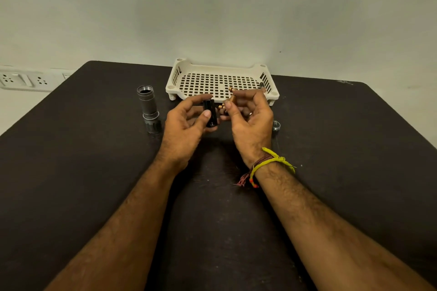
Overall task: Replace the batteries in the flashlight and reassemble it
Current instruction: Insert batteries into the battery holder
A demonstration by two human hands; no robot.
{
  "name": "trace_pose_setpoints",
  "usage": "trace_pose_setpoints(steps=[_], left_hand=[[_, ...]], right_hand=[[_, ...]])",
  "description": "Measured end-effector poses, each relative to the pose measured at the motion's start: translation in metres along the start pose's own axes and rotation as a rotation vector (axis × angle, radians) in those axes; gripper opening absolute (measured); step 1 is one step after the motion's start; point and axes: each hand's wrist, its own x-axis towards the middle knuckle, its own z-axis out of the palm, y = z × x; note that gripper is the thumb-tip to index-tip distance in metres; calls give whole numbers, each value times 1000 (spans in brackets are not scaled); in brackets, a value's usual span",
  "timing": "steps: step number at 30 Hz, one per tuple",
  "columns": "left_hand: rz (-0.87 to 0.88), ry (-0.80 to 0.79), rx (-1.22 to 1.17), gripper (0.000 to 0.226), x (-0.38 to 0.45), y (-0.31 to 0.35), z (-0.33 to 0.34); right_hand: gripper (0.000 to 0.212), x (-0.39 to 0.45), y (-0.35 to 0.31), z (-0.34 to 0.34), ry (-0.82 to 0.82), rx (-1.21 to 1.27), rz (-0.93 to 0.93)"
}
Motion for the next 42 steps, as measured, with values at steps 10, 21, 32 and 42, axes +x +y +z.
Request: trace_pose_setpoints(steps=[10,21,32,42], left_hand=[[12,-29,37,38,1,-2,-3],[1,17,-56,38,3,-2,-2],[13,42,-113,35,3,-4,-4],[36,84,-131,34,1,-4,-4]], right_hand=[[20,-6,-5,3,-4,-85,-114],[27,-8,-8,4,-18,-118,-126],[22,-6,-9,2,-208,-409,-372],[13,-8,-12,-3,-130,-461,-396]])
